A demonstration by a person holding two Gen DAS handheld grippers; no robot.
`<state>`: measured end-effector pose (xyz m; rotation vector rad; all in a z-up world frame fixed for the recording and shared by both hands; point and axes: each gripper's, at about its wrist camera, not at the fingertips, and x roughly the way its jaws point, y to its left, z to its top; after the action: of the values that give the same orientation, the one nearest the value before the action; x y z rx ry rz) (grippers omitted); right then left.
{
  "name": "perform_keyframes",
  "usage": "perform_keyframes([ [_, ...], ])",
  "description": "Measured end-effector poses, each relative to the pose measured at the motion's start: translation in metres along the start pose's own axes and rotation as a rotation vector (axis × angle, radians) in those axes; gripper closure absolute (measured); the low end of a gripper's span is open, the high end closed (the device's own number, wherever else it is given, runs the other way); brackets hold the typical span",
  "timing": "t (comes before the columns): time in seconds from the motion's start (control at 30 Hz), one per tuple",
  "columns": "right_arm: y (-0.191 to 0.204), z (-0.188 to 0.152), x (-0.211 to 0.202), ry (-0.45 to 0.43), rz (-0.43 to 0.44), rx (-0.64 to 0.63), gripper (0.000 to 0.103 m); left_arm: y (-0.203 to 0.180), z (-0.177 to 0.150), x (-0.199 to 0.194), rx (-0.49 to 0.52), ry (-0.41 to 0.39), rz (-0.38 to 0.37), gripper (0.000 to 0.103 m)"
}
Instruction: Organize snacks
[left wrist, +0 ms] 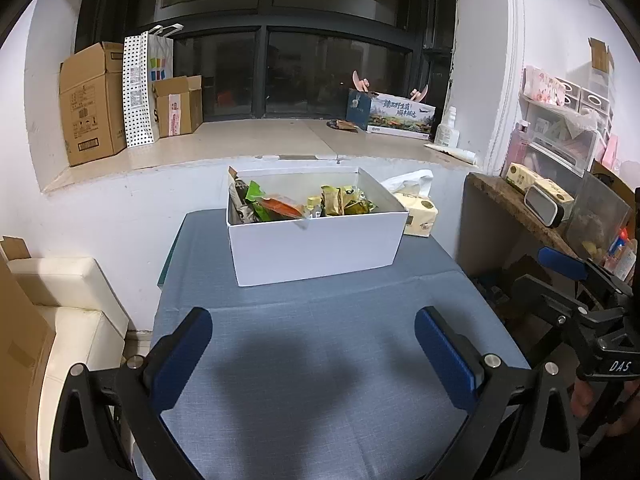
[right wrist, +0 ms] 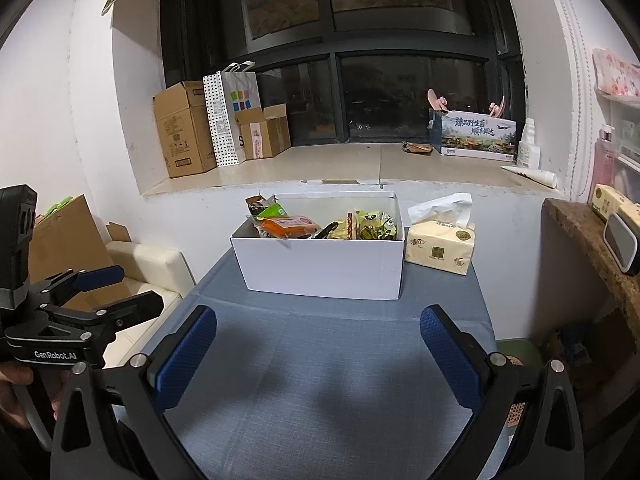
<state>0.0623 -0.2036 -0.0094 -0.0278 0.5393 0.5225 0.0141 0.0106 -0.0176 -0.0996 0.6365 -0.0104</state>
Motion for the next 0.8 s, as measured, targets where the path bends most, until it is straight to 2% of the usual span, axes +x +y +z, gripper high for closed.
perform_keyframes([
  [0.8, 0.0041, 0.0005, -0.0012, 0.004, 0.003, -0.005, 0.0, 0.0015, -0.0002, 0.0, 0.001, 0.005, 0.004, 0.0],
])
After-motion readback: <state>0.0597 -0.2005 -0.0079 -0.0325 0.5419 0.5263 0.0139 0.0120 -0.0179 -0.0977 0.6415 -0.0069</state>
